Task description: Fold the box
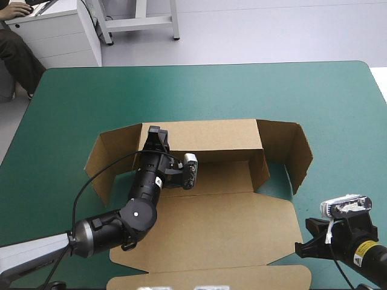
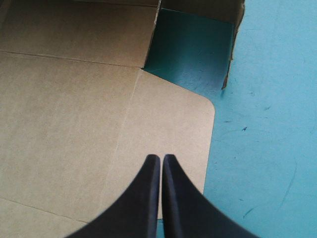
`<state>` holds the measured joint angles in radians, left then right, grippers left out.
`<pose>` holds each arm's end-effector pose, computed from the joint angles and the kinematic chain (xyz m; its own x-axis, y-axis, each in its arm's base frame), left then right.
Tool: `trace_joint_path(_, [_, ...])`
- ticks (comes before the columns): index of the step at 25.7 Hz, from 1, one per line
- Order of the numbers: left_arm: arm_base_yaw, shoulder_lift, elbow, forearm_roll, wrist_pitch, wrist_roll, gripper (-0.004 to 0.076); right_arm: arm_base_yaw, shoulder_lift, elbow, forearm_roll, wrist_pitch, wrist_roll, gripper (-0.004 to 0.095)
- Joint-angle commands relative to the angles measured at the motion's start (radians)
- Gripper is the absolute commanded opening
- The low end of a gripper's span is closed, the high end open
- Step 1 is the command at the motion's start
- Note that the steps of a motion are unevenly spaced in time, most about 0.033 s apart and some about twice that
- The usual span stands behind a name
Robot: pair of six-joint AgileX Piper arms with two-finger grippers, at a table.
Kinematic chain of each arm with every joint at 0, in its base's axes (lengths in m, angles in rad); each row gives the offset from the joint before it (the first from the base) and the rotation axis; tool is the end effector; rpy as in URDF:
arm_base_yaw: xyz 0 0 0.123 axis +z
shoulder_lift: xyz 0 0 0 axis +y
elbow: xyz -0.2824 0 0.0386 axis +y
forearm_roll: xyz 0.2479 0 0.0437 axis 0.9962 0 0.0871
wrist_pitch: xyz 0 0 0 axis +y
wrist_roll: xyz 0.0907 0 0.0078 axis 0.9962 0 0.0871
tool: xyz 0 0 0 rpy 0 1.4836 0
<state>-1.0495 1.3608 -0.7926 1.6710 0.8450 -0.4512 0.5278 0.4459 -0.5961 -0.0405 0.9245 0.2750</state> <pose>0.1923 -0.1986 0.2888 0.1698 0.9853 -0.0202 0.2406 -0.0215 0.9704 0.0626 0.0331 0.3021 -0.6501 -0.0921 -0.7543 -0.3309 0.9279 0.1719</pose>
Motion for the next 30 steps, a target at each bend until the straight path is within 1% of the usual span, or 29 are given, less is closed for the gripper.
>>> trace_joint_path(1, [-0.044,-0.041,-0.005,0.126,0.062,-0.047,-0.0010,-0.005,0.007,-0.026,-0.009,-0.052,-0.001,-0.0001])
trace_joint_path(5, [-0.054,-0.037,-0.005,0.119,0.062,-0.047,-0.0010,-0.005,0.007,-0.026,0.000,-0.052,-0.001,0.0005])
trace_joint_path(7, [-0.054,-0.037,-0.005,0.119,0.062,-0.047,-0.0010,-0.005,0.007,-0.026,0.027,-0.052,-0.004,0.0085])
trace_joint_path(8, [-0.054,-0.037,-0.005,0.119,0.064,-0.047,-0.0010,-0.005,0.007,-0.026,0.050,-0.052,-0.009,0.0195])
trace_joint_path(9, [-0.054,-0.037,-0.005,0.119,0.064,-0.047,-0.0010,-0.005,0.007,-0.026,0.054,-0.052,-0.009,0.0276])
trace_joint_path(11, [-0.054,-0.037,-0.005,0.119,0.064,-0.047,-0.0010,-0.005,0.007,-0.026,0.059,-0.052,-0.009,0.0478])
trace_joint_path(12, [-0.054,-0.037,-0.005,0.119,0.064,-0.047,-0.0010,-0.005,0.007,-0.031,0.059,-0.052,-0.009,0.0664])
trace_joint_path(13, [-0.054,-0.037,-0.005,0.119,0.064,-0.047,-0.0010,-0.005,0.007,-0.036,0.059,-0.052,-0.009,0.0748])
trace_joint_path(15, [-0.054,-0.037,-0.005,0.119,0.064,-0.047,-0.0010,-0.005,0.007,-0.050,0.057,-0.052,-0.001,0.0845])
trace_joint_path(16, [-0.054,-0.037,-0.005,0.119,0.064,-0.047,-0.0010,-0.005,0.009,-0.060,0.057,-0.052,0.002,0.0867])
trace_joint_path(19, [-0.054,-0.037,-0.005,0.119,0.064,-0.047,-0.0010,-0.005,0.020,-0.111,0.028,-0.044,0.054,0.0867])
trace_joint_path(22, [-0.054,-0.037,-0.005,0.119,0.064,-0.047,-0.0010,-0.005,0.060,-0.189,-0.040,-0.001,0.102,0.0867])
trace_joint_path(30, [-0.054,-0.037,-0.005,0.119,0.060,-0.047,-0.0010,-0.005,0.288,-0.467,-0.341,0.129,0.185,0.0863])
